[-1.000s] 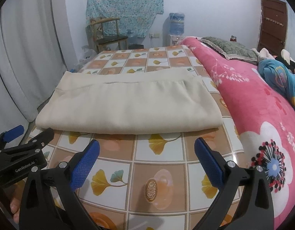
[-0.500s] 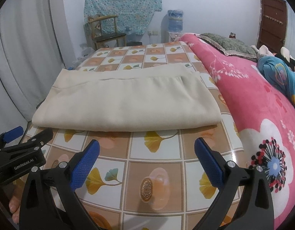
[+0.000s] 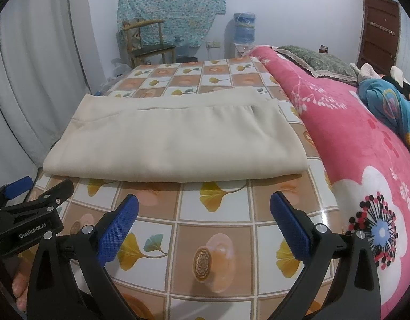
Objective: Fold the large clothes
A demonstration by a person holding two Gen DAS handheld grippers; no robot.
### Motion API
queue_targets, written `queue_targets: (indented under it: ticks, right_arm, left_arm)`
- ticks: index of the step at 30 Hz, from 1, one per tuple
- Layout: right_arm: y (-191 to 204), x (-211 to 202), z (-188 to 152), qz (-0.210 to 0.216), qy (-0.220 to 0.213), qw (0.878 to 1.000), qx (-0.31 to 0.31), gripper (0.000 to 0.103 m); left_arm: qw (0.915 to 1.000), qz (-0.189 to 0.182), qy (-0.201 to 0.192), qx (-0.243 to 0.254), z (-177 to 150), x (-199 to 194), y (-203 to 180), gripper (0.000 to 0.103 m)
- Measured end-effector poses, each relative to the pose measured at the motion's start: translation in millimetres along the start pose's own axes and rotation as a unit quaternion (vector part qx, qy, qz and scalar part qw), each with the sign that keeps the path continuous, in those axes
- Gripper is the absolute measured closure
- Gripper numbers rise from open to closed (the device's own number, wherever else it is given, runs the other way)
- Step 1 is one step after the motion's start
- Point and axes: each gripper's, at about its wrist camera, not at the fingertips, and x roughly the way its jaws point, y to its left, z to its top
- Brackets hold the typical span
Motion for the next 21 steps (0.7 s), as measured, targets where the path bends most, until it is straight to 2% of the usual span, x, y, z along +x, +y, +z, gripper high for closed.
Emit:
queue_targets:
  ticks: [21]
  right_arm:
    - [-1.4, -2.0, 1.4, 0.003, -0.002, 1.000, -0.002, 0.007]
  left_arm:
    - [1.0000, 0.001, -0.002, 0.008, -1.0, -3.1, -4.4, 0.008]
